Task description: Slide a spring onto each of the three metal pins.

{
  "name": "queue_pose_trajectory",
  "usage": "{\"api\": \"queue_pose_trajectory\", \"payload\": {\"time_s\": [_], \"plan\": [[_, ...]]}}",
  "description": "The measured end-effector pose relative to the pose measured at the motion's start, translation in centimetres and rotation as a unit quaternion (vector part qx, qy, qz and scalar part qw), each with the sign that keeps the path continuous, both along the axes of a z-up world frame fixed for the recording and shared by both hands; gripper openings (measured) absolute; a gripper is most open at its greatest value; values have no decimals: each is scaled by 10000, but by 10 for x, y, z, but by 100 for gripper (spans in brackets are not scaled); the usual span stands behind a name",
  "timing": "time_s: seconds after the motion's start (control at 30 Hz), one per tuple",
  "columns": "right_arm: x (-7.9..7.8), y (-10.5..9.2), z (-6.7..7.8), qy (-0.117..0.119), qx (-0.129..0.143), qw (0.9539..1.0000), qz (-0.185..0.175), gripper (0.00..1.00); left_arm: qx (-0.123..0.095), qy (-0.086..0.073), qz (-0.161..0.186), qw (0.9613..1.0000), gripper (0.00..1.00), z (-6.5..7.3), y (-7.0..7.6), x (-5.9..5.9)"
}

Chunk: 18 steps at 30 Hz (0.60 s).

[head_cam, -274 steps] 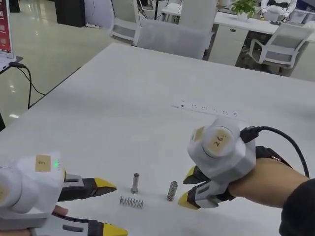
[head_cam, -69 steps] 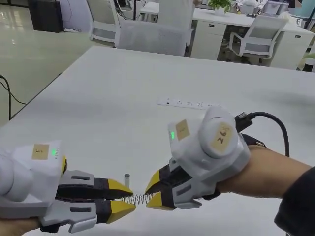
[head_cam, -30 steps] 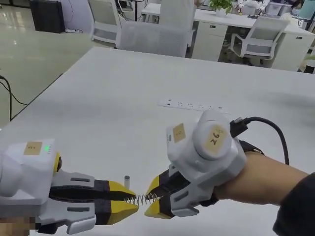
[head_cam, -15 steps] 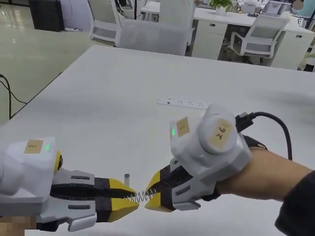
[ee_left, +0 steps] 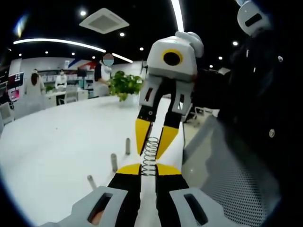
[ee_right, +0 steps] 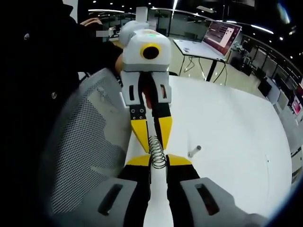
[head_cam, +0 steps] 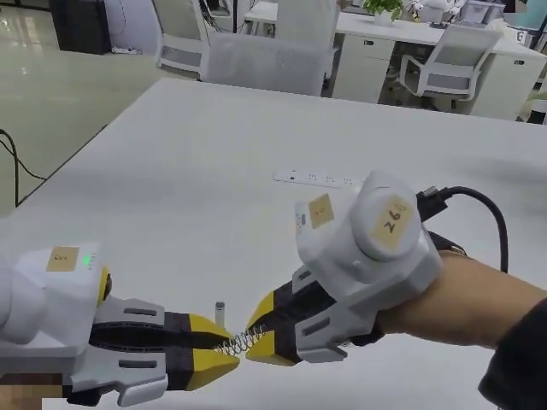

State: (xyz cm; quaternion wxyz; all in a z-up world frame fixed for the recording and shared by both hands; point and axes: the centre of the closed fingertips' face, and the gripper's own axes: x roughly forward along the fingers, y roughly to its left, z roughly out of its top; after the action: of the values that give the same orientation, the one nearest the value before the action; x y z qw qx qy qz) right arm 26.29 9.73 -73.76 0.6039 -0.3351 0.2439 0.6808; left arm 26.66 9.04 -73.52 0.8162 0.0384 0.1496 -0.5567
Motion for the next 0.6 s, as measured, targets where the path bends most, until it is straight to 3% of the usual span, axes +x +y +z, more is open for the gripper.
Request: {"api": "queue_pose_trajectory", "payload": {"time_s": [0.6], "plan": [[-8,11,13,226,204,9995,-10,8,23,-36,-26,10000,3,-2,0,-1]]}}
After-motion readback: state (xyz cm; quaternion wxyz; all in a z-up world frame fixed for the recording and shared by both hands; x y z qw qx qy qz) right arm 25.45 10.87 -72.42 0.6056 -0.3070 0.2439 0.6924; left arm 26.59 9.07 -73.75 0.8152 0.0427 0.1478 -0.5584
